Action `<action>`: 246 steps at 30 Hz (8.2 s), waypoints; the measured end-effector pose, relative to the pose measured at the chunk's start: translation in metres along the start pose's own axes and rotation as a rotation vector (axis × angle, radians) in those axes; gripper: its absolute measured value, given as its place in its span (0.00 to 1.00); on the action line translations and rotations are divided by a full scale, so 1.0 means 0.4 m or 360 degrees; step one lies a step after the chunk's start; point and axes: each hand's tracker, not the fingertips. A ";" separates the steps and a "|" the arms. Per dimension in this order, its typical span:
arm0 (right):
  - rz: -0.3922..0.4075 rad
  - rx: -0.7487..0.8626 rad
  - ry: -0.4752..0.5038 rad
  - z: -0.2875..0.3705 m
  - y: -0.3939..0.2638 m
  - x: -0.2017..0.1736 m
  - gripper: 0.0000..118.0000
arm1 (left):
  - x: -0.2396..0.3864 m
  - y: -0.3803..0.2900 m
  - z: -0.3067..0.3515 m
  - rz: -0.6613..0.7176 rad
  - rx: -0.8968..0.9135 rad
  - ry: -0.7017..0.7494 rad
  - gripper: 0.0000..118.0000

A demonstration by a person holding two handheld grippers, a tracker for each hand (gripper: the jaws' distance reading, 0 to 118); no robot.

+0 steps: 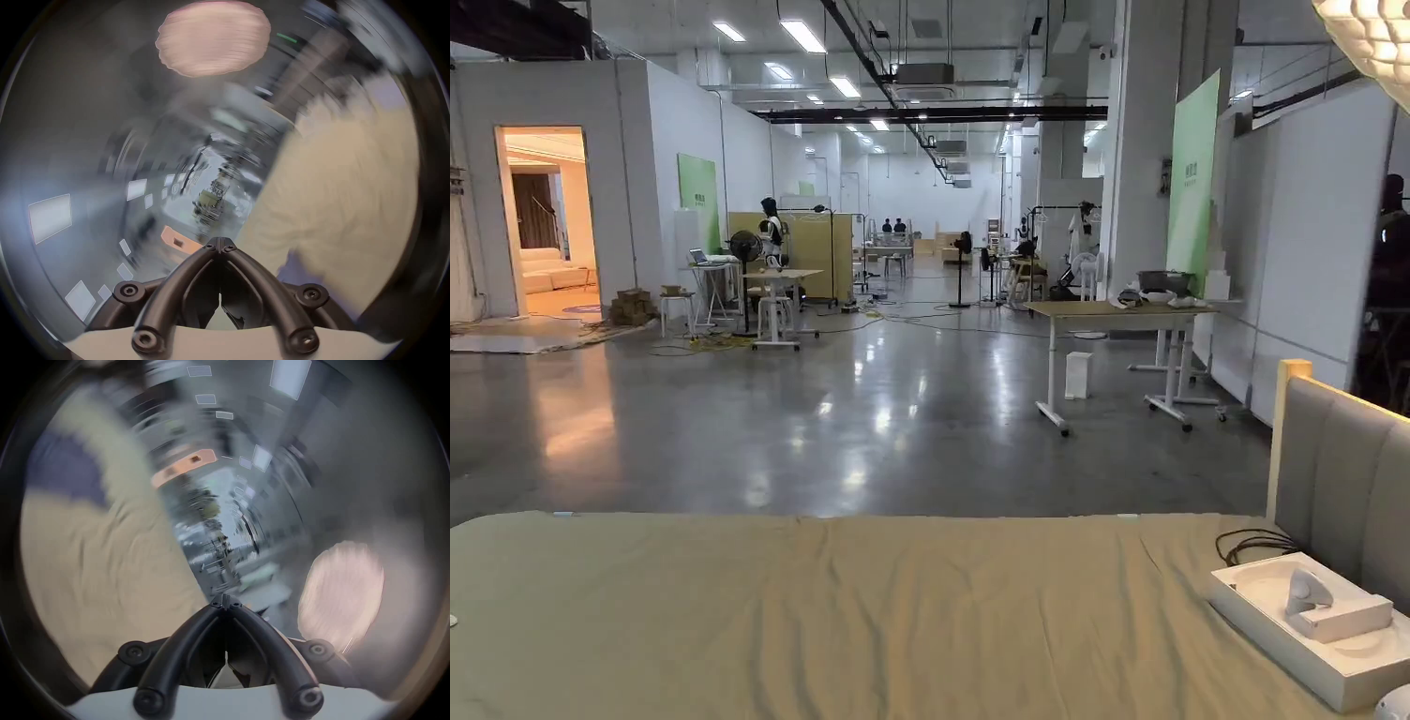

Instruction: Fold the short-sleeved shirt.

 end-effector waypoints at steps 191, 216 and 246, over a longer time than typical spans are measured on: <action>-0.2808 -0.0867 0.0571 0.169 -0.396 -0.130 0.00 | 0.202 0.404 -0.427 0.2049 0.0402 -0.1692 0.77; -0.2511 -0.0099 0.0173 0.126 -0.118 0.192 0.00 | -0.152 -0.190 0.166 0.2311 0.0110 -0.0017 0.01; -0.2567 -0.0178 0.0302 0.103 -0.143 0.135 0.00 | -0.085 -0.182 0.010 0.2428 -0.0091 -0.0582 0.11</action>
